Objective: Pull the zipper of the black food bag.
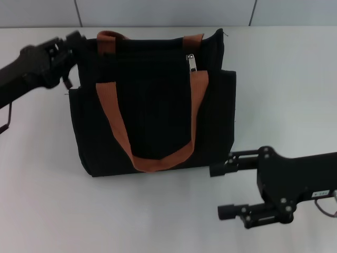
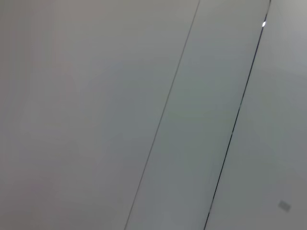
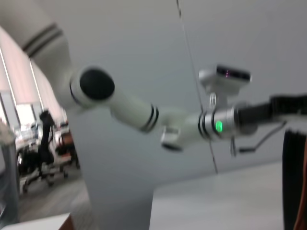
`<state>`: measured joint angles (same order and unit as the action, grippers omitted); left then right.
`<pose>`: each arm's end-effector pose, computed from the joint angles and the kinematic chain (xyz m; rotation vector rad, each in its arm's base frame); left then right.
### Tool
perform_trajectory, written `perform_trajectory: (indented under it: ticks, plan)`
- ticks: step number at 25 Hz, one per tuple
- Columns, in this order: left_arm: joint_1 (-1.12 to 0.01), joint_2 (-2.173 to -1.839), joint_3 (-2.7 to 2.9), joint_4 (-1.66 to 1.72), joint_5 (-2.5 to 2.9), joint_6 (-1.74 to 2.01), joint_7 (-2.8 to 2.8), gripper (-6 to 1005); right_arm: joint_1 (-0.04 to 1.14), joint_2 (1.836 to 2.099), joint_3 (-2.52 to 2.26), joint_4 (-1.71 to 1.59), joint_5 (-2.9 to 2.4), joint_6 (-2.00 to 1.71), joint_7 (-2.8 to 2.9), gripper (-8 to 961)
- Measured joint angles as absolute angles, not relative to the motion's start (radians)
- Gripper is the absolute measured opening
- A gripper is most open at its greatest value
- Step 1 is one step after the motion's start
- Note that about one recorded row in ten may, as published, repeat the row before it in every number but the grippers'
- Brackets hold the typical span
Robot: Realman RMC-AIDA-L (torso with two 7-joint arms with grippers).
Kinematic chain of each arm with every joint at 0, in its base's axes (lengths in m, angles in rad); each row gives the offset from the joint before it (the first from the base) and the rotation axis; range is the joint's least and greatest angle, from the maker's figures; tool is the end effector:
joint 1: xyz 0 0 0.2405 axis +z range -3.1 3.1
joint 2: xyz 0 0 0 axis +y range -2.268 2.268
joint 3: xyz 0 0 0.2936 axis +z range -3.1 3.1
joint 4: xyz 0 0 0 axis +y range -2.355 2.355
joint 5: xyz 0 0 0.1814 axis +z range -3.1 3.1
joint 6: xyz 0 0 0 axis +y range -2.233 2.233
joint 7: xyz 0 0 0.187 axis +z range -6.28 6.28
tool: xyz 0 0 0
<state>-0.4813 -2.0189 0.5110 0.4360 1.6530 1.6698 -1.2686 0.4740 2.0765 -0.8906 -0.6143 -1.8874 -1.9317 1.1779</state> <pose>-0.2539 0.3454 0.0080 -2.3094 -0.6605 -1.2405 0.2211 0.2501 -0.0636 2.8476 -0.2335 -0.9618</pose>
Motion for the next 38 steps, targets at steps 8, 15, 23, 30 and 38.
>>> perform_trajectory:
  ticks: [8, 15, 23, 30, 38]
  plan:
    - [-0.426, -1.928, 0.51, 0.578, 1.807, 1.807, -1.426, 398, 0.489, 2.078, -0.896, -0.611, -1.908, -1.911, 1.169, 702]
    - [-0.392, -1.881, 0.481, 0.607, 1.768, 1.993, -1.403, 663, 0.487, 2.077, -0.897, -0.608, -1.91, -1.881, 1.168, 702]
    - [-0.367, -2.043, 0.723, 0.569, 1.819, 2.0, -1.101, 821, 0.479, 2.078, -0.889, -0.535, -1.908, -1.857, 1.092, 702]
    - [-0.355, -2.061, 0.752, 0.49, 1.914, 1.941, -1.021, 816, 0.475, 2.078, -0.896, -0.485, -1.91, -1.83, 1.032, 702]
    - [-0.343, -2.057, 0.756, 0.465, 1.949, 1.886, -1.002, 814, 0.474, 2.08, -0.889, -0.398, -1.905, -1.785, 0.936, 702]
